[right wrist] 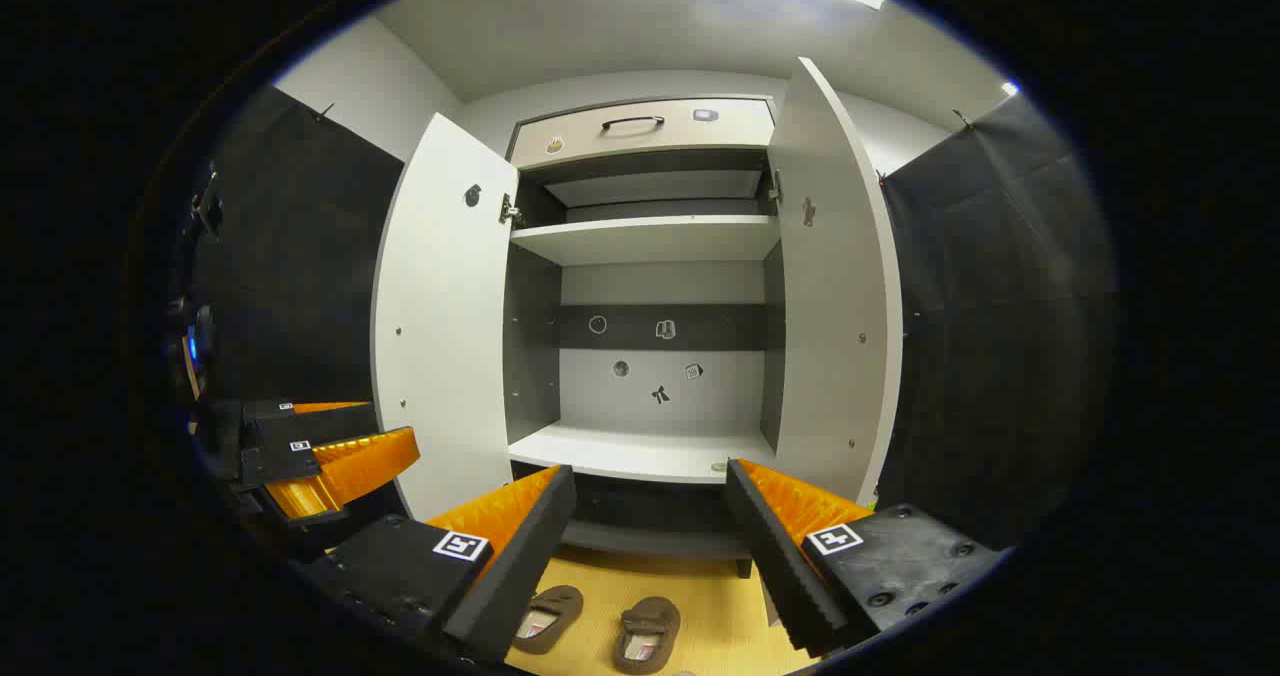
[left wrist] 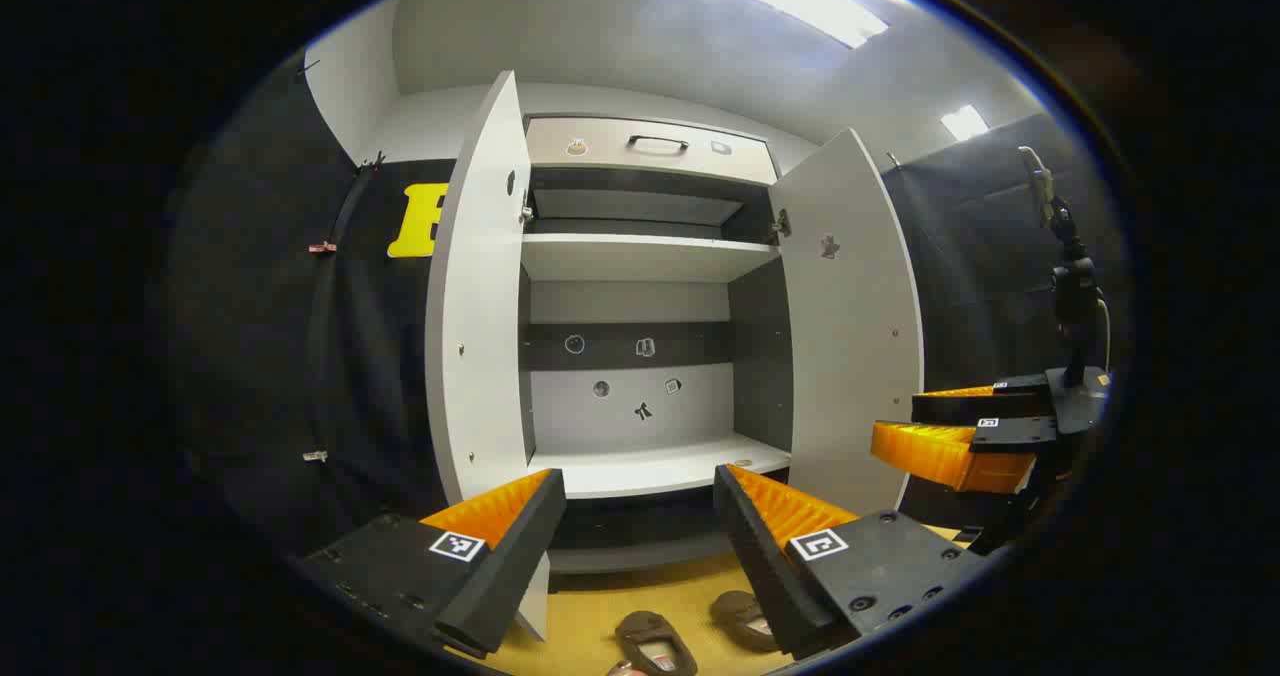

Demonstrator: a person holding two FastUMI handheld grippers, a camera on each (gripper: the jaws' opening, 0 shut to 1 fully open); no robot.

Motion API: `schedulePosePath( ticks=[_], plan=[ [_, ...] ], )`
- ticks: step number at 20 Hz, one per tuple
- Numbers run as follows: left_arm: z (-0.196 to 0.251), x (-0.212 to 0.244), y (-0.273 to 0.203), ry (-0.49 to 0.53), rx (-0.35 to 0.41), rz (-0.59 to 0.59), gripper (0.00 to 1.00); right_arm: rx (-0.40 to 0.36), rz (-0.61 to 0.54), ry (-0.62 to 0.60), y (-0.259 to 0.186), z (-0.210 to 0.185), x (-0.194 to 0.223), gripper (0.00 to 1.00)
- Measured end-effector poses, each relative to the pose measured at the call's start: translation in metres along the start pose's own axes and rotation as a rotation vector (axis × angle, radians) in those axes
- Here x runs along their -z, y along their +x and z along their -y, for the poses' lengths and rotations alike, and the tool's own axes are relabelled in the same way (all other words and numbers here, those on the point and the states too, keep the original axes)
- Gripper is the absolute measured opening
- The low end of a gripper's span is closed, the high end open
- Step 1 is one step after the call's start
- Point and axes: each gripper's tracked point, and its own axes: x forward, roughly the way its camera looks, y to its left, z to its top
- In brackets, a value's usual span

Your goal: Grab one shoe with the right hand and put it into the shoe cabinet, grab the other shoe with the left hand and put it into the shoe cabinet; then close the right door with the right hand and the left door with the left hand.

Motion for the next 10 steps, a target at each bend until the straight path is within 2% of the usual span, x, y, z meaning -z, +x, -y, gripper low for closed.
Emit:
schedulePosePath(
  ticks=[10],
  plan=[
    [-0.0023, 0.005, -0.0041, 0.007, 0.006, -0.013, 0.95, 0.02, -0.009, -0.001, -0.0003, -0.0016, 0.0035, 0.99]
  ],
)
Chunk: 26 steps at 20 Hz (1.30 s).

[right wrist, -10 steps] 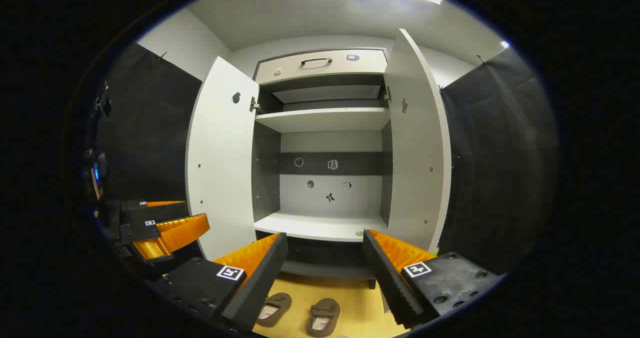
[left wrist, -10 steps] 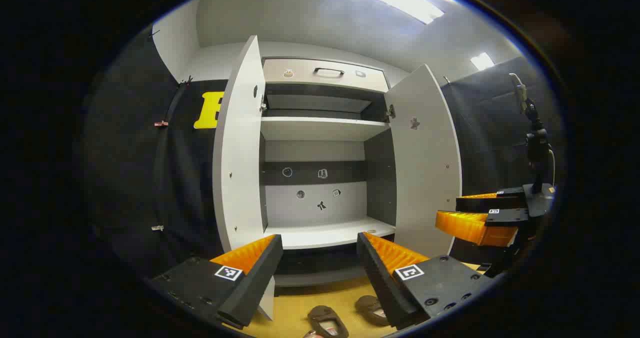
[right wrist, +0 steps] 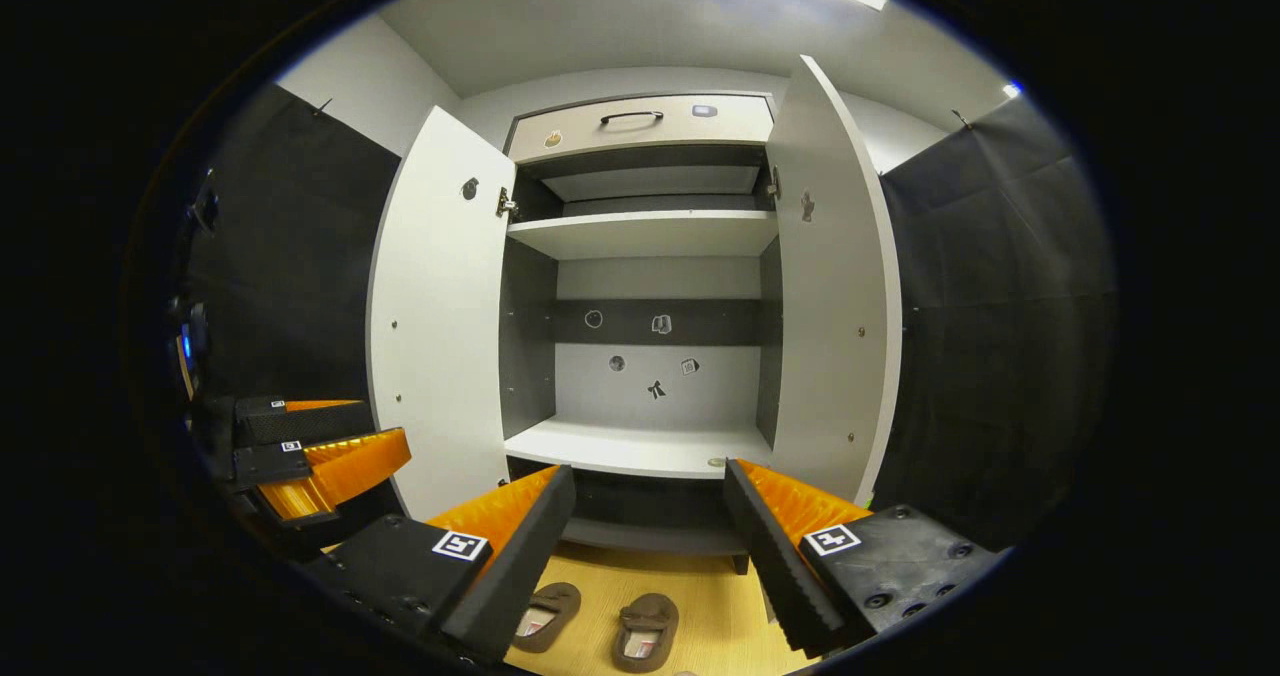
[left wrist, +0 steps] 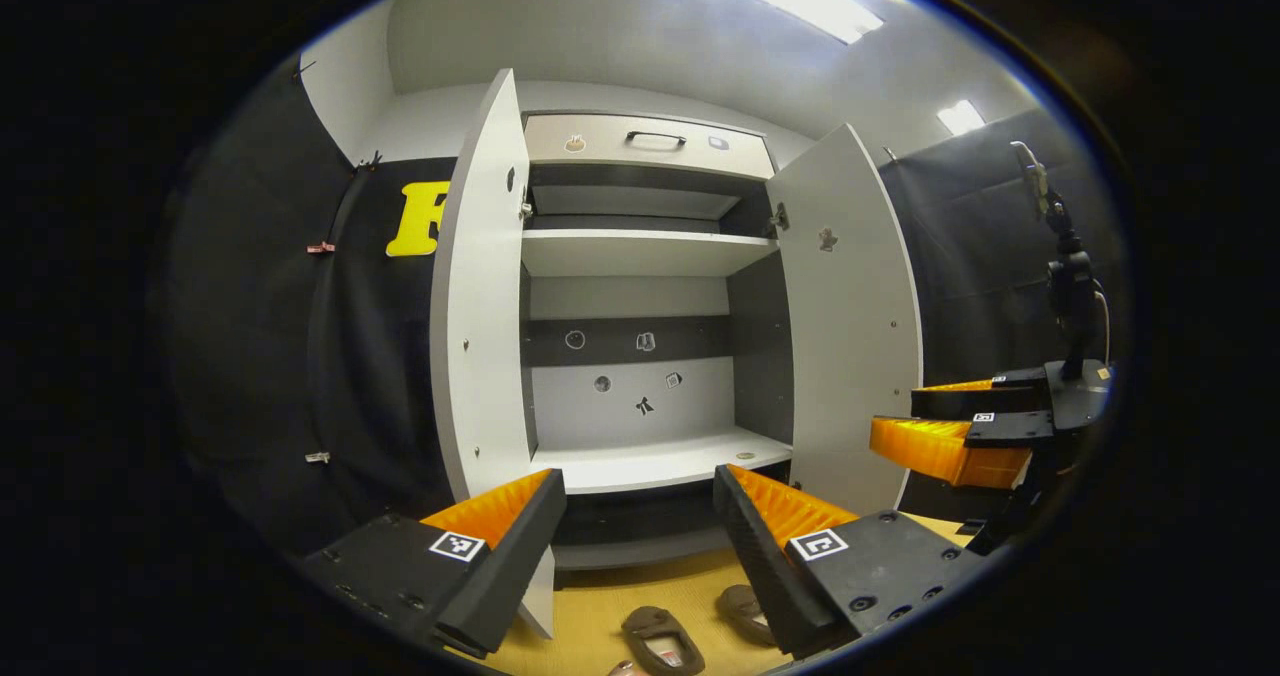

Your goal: Grab one shoe with the right hand and put it into the shoe cabinet, grab the other shoe with the left hand and put it into the shoe cabinet; then close the right door with the right hand and the left door with the left hand.

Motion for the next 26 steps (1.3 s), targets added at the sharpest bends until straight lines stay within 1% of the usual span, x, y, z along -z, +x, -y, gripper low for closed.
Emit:
schedulePosePath(
  ticks=[7, 10, 12, 15, 20, 23, 26],
  plan=[
    [-0.004, -0.001, 0.002, -0.006, 0.003, 0.011, 0.95, 0.007, 0.001, -0.004, 0.004, -0.002, 0.0, 0.98],
    [-0.003, 0.003, 0.005, -0.026, 0.02, 0.012, 0.95, 0.005, -0.01, -0.006, 0.01, -0.007, 0.008, 0.98],
    [-0.005, 0.006, 0.007, -0.026, 0.022, 0.011, 0.95, 0.001, -0.027, -0.011, 0.017, -0.013, 0.02, 0.98],
    [-0.009, 0.014, 0.011, -0.032, 0.018, 0.006, 0.95, -0.015, -0.099, -0.006, 0.023, -0.024, 0.058, 0.98],
    [-0.024, 0.031, 0.025, -0.025, -0.009, -0.006, 0.95, -0.037, -0.243, 0.059, 0.031, -0.037, 0.136, 0.99],
    [-0.027, 0.036, 0.038, -0.024, -0.014, 0.012, 0.95, -0.031, -0.329, 0.091, 0.033, -0.038, 0.186, 0.99],
    [-0.023, 0.047, 0.053, -0.009, -0.005, 0.008, 0.95, -0.002, -0.419, 0.114, 0.035, -0.031, 0.238, 0.99]
  ],
)
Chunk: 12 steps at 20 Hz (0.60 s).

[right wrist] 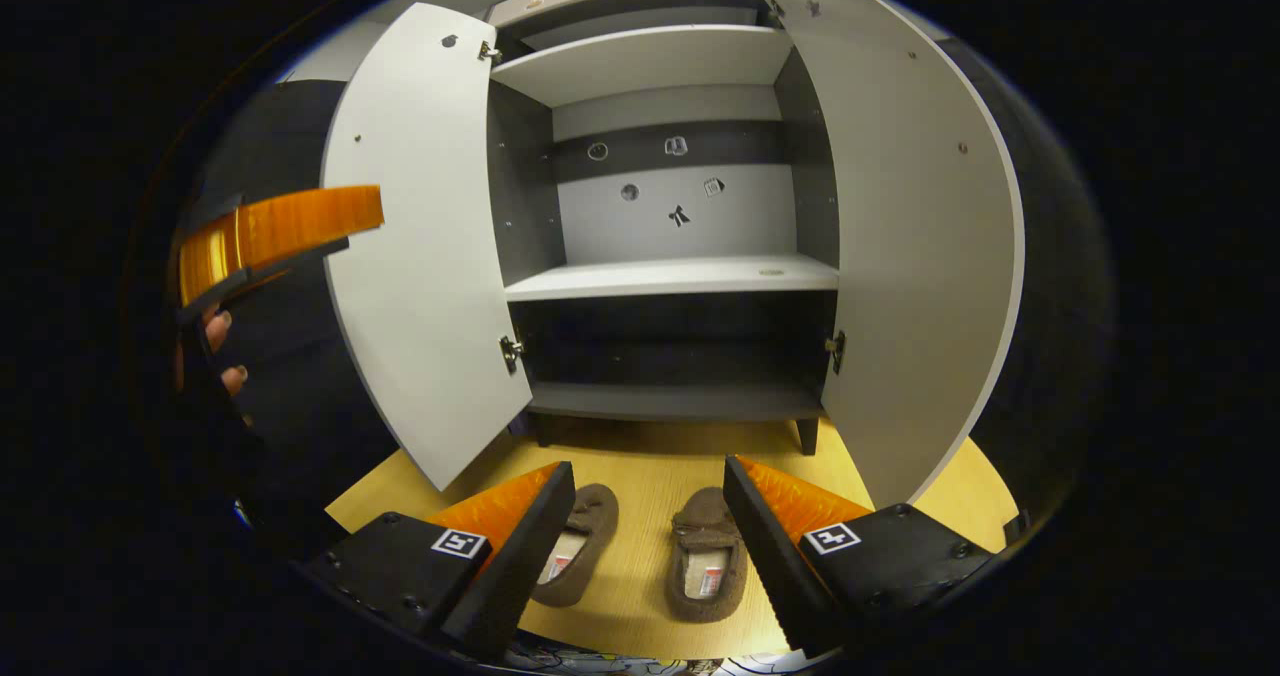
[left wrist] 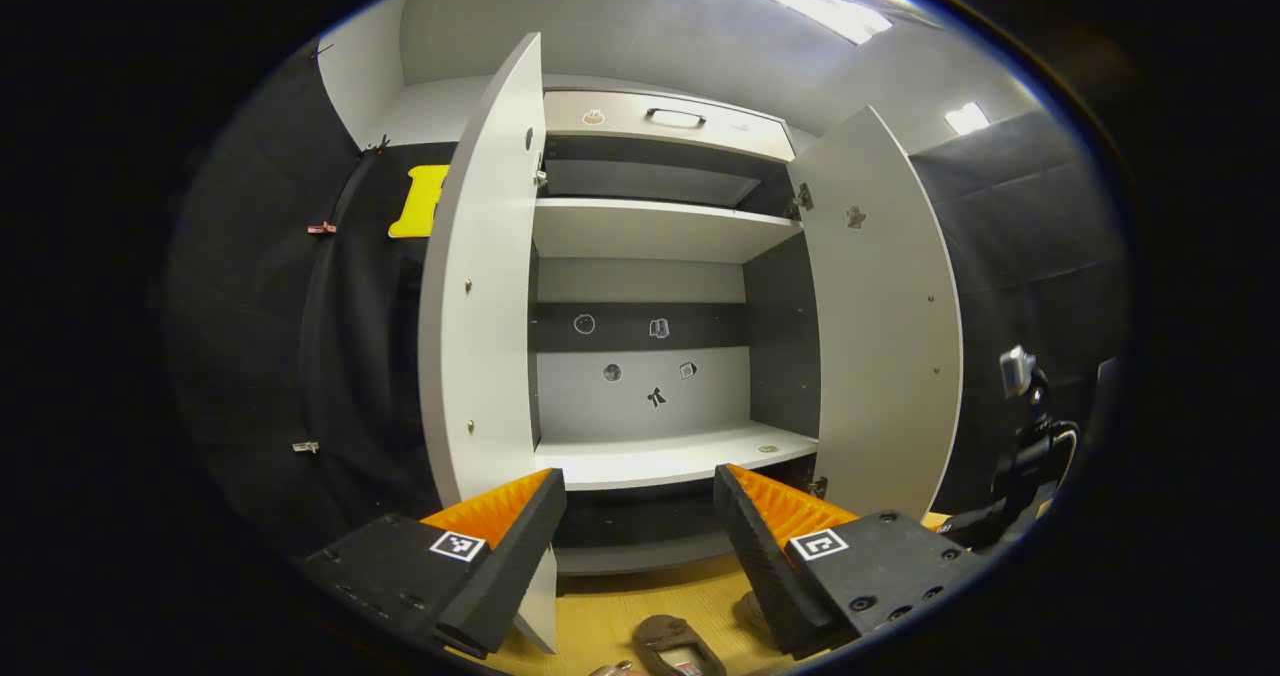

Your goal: Grab one shoe with the right hand and put it into the shoe cabinet, grab the other shoe with the left hand and put it into the shoe cabinet; then close the right door with the right hand and the left door with the left hand.

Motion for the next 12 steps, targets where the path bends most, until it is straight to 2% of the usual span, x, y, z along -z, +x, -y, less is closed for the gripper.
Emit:
schedulePosePath(
  ticks=[3, 5, 8, 12],
  plan=[
    [0.006, 0.014, 0.011, -0.027, 0.016, -0.01, 0.95, 0.029, -0.08, 0.013, 0.022, 0.013, 0.045, 0.99],
    [0.013, 0.028, 0.015, -0.06, 0.033, -0.03, 0.95, 0.018, -0.127, 0.029, 0.032, 0.015, 0.072, 0.99],
    [0.015, 0.047, 0.02, -0.073, 0.025, -0.058, 0.95, 0.006, -0.178, 0.069, 0.048, 0.012, 0.106, 0.97],
    [0.01, 0.072, 0.025, -0.061, 0.011, -0.098, 0.95, 0.039, -0.233, 0.059, 0.072, 0.025, 0.144, 0.95]
  ],
)
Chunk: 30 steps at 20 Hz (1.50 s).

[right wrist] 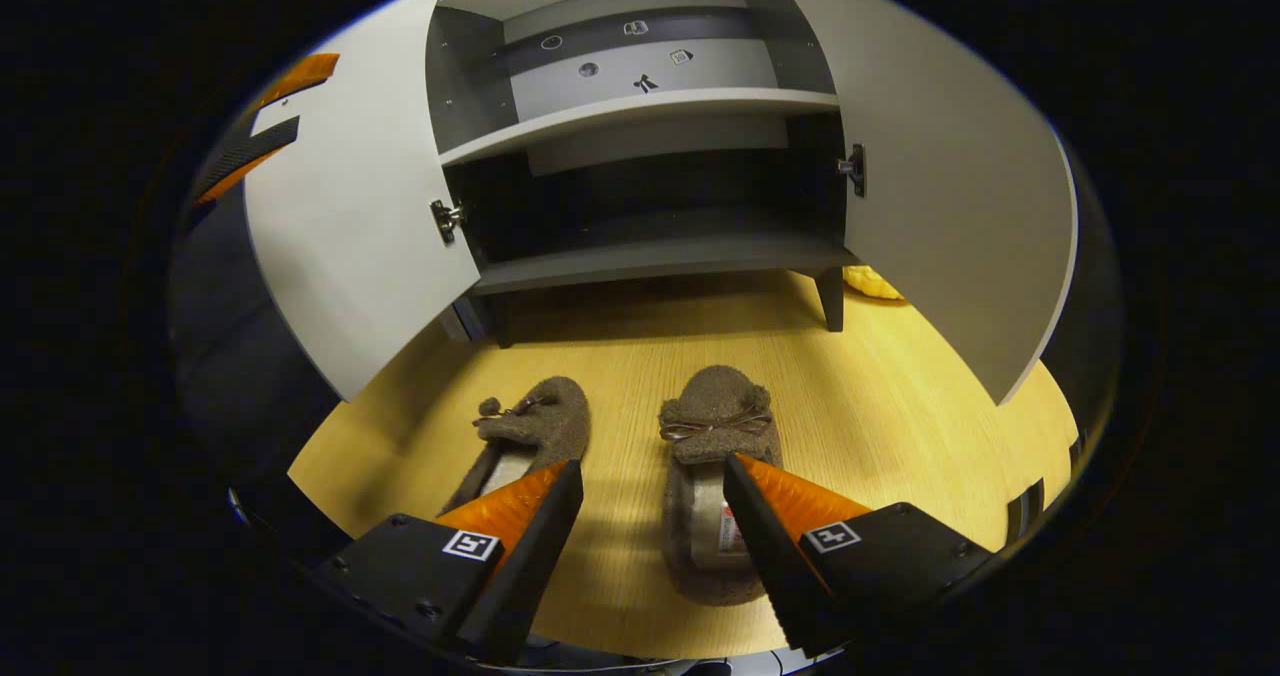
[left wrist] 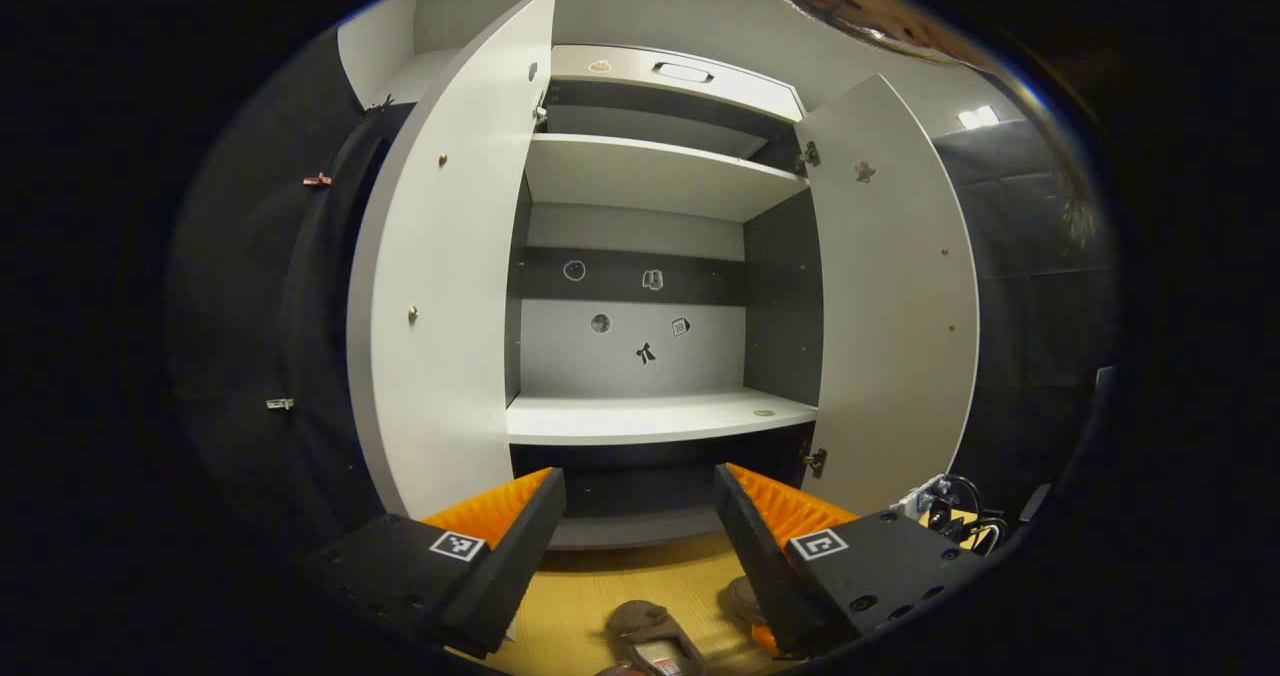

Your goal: Grab one shoe with the right hand and put it into the shoe cabinet, grab the other shoe with the left hand and put it into the shoe cabinet; then close the right door with the right hand and the left door with the left hand.

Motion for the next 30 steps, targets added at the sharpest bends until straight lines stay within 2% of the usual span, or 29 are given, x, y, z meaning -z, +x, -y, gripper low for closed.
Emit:
schedulePosePath(
  ticks=[4, 7, 11, 13, 14, 15, 16, 17, 18, 19, 20, 21, 27, 30],
  plan=[
    [-0.002, 0.019, 0.009, -0.009, -0.005, -0.038, 0.95, 0.007, -0.045, 0.002, 0.036, 0.008, 0.018, 0.9],
    [-0.003, 0.029, 0.016, -0.003, -0.006, -0.055, 0.95, -0.01, -0.059, -0.008, 0.054, 0.006, 0.02, 0.78],
    [-0.006, 0.037, 0.027, -0.01, -0.012, -0.07, 0.95, -0.001, -0.05, -0.037, 0.072, 0.006, 0.018, 0.77],
    [-0.007, 0.039, 0.03, -0.013, -0.013, -0.073, 0.95, 0.025, -0.039, -0.058, 0.084, 0.013, 0.019, 0.73],
    [-0.008, 0.041, 0.032, -0.01, -0.017, -0.077, 0.95, 0.04, -0.038, -0.064, 0.09, 0.017, 0.019, 0.66],
    [-0.009, 0.044, 0.033, -0.009, -0.02, -0.085, 0.95, 0.05, -0.036, -0.066, 0.093, 0.018, 0.019, 0.63],
    [-0.01, 0.047, 0.034, -0.009, -0.022, -0.091, 0.95, 0.068, -0.032, -0.07, 0.096, 0.022, 0.017, 0.52],
    [-0.011, 0.048, 0.035, -0.01, -0.024, -0.093, 0.95, 0.081, -0.032, -0.071, 0.099, 0.025, 0.017, 0.47],
    [-0.012, 0.051, 0.036, -0.012, -0.026, -0.099, 0.95, 0.079, -0.034, -0.067, 0.096, 0.024, 0.015, 0.36],
    [-0.012, 0.053, 0.038, -0.012, -0.028, -0.105, 0.95, 0.091, -0.037, -0.084, 0.109, 0.028, 0.019, 0.34],
    [-0.013, 0.055, 0.039, -0.012, -0.031, -0.111, 0.95, 0.091, -0.01, -0.078, 0.098, 0.023, 0.013, 0.22],
    [-0.013, 0.057, 0.04, -0.011, -0.033, -0.115, 0.95, 0.083, -0.032, -0.087, 0.103, 0.022, 0.017, 0.11],
    [-0.014, 0.049, 0.036, -0.001, -0.04, -0.105, 0.95, 0.039, -0.028, -0.151, 0.095, 0.02, 0.003, 0.1],
    [-0.019, 0.035, 0.025, 0.007, -0.058, -0.075, 0.95, 0.004, 0.055, -0.132, 0.068, 0.006, -0.049, 0.11]
  ],
)
